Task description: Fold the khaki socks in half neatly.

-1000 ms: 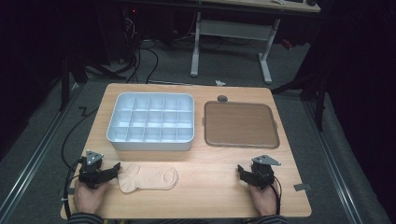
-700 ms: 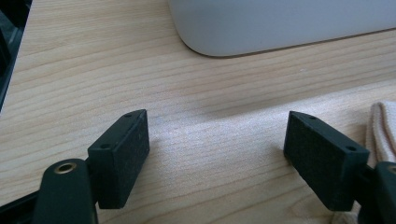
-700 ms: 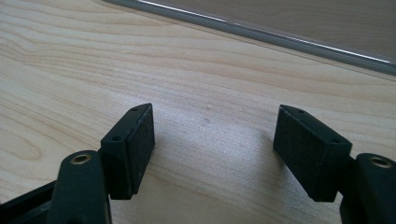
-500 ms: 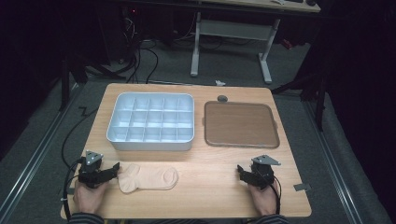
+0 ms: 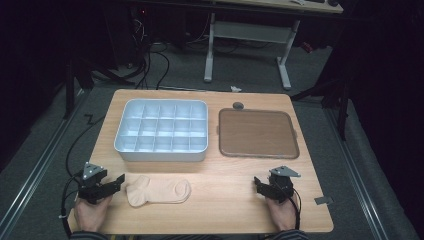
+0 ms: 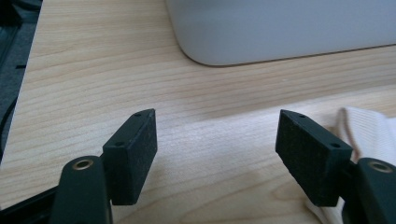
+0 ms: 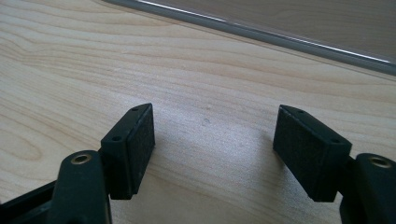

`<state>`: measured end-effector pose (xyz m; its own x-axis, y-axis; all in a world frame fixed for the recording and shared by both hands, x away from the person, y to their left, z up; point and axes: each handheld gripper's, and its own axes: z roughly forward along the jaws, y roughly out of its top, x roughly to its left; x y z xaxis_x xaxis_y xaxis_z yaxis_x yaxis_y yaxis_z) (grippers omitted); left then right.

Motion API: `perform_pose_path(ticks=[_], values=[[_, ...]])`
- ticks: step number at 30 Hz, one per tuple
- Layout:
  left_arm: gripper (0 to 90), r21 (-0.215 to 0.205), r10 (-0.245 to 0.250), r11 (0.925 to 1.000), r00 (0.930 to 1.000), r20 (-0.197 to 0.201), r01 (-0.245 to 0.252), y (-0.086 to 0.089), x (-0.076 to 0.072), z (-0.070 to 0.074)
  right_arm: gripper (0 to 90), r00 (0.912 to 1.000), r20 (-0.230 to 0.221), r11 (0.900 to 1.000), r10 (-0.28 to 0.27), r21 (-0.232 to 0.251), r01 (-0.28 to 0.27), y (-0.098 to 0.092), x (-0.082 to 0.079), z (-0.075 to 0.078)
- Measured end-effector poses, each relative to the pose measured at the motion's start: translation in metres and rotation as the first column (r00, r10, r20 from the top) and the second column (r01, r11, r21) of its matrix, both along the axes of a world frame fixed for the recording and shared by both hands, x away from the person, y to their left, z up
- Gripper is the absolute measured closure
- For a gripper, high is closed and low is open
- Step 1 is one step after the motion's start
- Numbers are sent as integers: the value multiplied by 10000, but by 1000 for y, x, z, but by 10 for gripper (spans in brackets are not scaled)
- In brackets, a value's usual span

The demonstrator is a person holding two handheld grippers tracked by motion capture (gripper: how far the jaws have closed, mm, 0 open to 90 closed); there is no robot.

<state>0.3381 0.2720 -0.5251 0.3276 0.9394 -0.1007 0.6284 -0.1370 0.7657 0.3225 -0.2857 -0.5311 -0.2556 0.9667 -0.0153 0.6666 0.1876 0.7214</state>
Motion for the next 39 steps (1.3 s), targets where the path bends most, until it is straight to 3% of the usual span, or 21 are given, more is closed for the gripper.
perform_pose_path(ticks=[1,5,9,14,24,33,36,39], values=[[307,-243,-119,9996,9999,12,119,0,-4,2,294,10000,-6,10000,5,-1,-5,0,0,0],[327,-479,-439,9979,9990,-24,438,-3,-12,5,290,9999,-72,10000,88,-36,-88,0,1,1],[341,-323,-767,9965,9970,127,771,-9,-20,9,310,9990,-436,9999,-9,-163,2,2,3,4],[347,-270,-1115,9933,9935,246,1121,-17,-25,11,404,9992,-397,9997,-5,-256,-5,8,3,6],[361,-272,-1408,9897,9899,-143,1403,-29,-28,7,453,9958,-318,9963,861,73,-860,38,-3,9],[372,-59,-1349,9909,9904,-294,1348,-33,-28,8,487,9757,-387,9753,2158,576,-2134,80,-3,14],[375,23,-1324,9912,9906,-339,1326,-35,-27,8,504,9600,-490,9598,2758,676,-2723,99,-2,13],[384,12,-1285,9917,9912,-324,1286,-36,-27,8,513,9539,-483,9542,2961,603,-2931,108,-1,13]])
